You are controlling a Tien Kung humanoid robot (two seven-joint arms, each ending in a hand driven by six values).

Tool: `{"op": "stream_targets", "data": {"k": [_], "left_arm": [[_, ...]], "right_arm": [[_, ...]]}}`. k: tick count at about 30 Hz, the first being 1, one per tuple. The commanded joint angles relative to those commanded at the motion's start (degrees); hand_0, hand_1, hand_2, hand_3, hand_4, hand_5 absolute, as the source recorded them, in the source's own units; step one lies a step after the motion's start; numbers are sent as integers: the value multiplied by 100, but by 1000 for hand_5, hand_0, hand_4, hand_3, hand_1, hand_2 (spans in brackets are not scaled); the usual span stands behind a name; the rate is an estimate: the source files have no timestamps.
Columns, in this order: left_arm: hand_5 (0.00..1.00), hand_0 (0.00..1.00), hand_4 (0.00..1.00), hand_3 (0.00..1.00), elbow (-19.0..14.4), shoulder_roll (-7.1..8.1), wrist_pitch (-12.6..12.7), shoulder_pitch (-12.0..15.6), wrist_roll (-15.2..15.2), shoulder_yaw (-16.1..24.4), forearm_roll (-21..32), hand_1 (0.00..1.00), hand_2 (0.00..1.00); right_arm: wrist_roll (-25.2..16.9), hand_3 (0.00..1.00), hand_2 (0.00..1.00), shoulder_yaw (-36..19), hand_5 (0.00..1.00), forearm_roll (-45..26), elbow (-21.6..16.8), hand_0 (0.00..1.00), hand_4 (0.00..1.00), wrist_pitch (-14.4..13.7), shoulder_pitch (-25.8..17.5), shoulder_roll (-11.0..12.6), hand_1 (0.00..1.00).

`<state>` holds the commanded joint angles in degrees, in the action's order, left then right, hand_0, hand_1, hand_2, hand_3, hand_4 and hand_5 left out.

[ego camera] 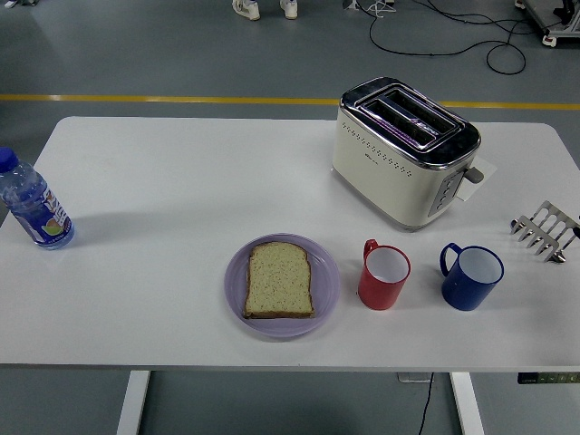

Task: Pick up the cup,pour liquid into bread,place the cup on the desk

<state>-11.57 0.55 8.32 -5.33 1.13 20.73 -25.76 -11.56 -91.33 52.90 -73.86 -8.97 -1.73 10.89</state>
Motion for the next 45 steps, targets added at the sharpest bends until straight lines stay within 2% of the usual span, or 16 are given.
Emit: {"op": "stream_targets", "data": {"k": [3,4,8,14,19,25,38,45], "left_arm": [[751,646,290,527,1,0,1,1,0,2,-1,603,592],[750,645,290,526,2,-1,2,3,0,0,1,601,592],[750,645,290,526,2,-6,2,9,0,-12,12,601,592],[753,646,292,525,2,-9,-4,29,-4,-26,23,601,592],[753,646,293,525,0,-10,-6,73,-7,-46,18,600,592],[752,645,293,524,-4,-15,-8,139,-8,-39,16,600,591],[747,645,290,524,-3,-7,-11,165,-9,-6,19,599,591],[749,645,292,523,-4,-17,-15,149,-10,-31,28,600,591]], "right_arm": [[-50,961,937,108,204,410,-24,901,906,-42,-75,29,857],[-80,998,970,173,184,633,-48,934,984,-89,-126,45,895],[-244,998,970,427,184,1231,-149,934,984,-252,-304,112,895],[-475,998,973,689,159,1307,-374,937,997,-471,-602,185,896],[-451,998,971,1029,151,1289,-456,938,998,-445,-869,287,896],[-483,998,970,1357,142,1242,-396,940,998,-448,-1018,293,896],[-548,998,972,1797,137,1262,-25,945,998,-567,-753,190,897],[-625,998,971,1975,134,1253,404,946,998,-721,-295,67,897]]}}
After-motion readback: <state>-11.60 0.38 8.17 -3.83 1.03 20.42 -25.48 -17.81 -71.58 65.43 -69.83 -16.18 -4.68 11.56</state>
